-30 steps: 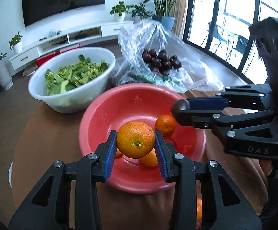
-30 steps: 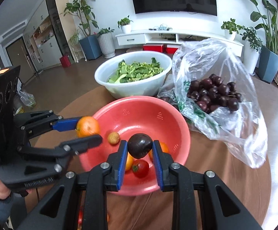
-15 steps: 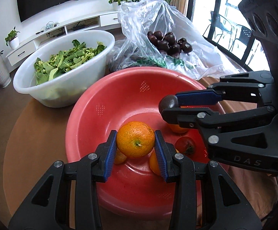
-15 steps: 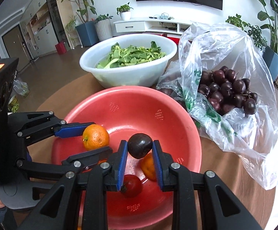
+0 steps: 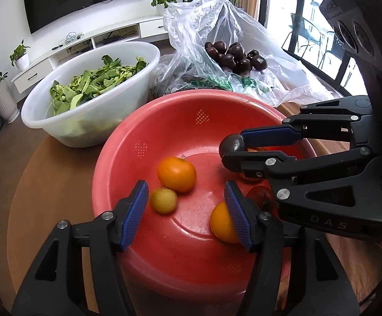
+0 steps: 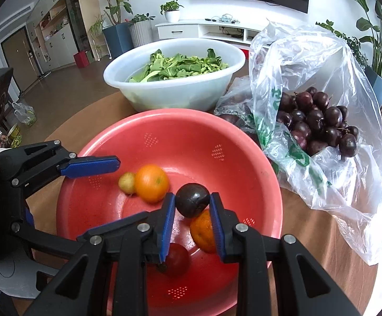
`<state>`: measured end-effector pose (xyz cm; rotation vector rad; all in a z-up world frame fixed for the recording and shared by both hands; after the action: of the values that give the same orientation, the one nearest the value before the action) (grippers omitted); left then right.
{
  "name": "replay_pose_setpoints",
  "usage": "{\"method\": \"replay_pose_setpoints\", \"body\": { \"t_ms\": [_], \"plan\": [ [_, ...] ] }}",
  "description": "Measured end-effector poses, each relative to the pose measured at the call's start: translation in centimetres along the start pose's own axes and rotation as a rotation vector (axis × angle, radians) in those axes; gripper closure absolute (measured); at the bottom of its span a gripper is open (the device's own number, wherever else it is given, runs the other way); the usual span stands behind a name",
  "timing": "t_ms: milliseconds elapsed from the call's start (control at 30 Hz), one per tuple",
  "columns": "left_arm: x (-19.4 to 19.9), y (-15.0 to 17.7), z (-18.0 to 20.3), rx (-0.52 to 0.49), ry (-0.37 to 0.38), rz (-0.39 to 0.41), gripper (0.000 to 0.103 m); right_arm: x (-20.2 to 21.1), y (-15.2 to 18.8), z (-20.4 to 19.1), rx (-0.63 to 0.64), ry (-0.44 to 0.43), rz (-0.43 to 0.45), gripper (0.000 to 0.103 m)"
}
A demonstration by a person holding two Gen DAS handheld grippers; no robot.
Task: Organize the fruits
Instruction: 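Carry the orange and plum into the red bowl and open both tools, then grasp the dark plum lying beside the red bowl with the left tool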
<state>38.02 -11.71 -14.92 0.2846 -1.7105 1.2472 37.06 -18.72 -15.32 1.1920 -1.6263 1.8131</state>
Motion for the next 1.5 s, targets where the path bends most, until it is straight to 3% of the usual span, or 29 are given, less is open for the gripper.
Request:
{"method": "replay_pose_setpoints", "body": {
  "t_ms": [67,167,233,367,433,667,833,1000,1233,1367,1500],
  "plan": [
    [0.4,0.0,-0.2,0.005,-0.007,0.007,0.039,0.1,0.0,0.0,-0.003,-0.004,0.002,0.070],
    [1.3,0.1,-0.4,0.011,-0.013,0.020,0.036,0.3,0.0,0.1,-0.015,0.000,0.011,0.059],
    [2.0,0.2,-0.5,0.016,-0.019,0.034,0.029,0.5,0.0,0.2,-0.020,-0.002,0.016,0.058],
    [4.0,0.5,-0.8,0.031,-0.024,0.062,0.027,1.4,0.3,0.4,-0.023,0.003,0.024,0.058],
    [5.3,0.8,-1.1,0.045,-0.031,0.081,0.016,2.4,0.6,0.4,-0.025,0.001,0.041,0.057],
    [8.5,5.1,-1.4,0.099,-0.028,0.079,0.014,8.1,3.4,0.6,-0.079,-0.024,0.135,0.050],
    [7.2,8.9,0.3,0.124,-0.002,0.017,0.014,11.5,6.5,0.3,-0.146,-0.052,0.187,0.048],
    [5.7,9.5,2.7,0.098,0.004,0.007,0.015,13.3,9.9,-0.5,-0.188,-0.051,0.191,0.048],
    [3.5,9.0,3.9,0.094,0.019,-0.022,0.042,13.7,14.0,-2.0,-0.231,-0.088,0.159,0.048],
    [3.0,8.8,3.9,0.099,0.028,-0.026,0.050,12.9,15.9,-3.1,-0.212,-0.106,0.116,0.048],
    [2.3,8.6,3.7,0.100,0.043,-0.033,0.066,11.7,17.1,-3.6,-0.176,-0.122,0.070,0.051]
  ]
}}
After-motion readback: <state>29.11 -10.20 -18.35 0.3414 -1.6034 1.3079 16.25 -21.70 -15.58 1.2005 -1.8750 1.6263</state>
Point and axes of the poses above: each gripper's, at about its wrist camera, not at the fingertips, and x roughly against the way its jaws point, z to its right, y to its underside, the point moved 8 cm from there along -x, roughly the way its jaws point, and after that the axes turned 1 degree about -z, right-handed, at the moved point
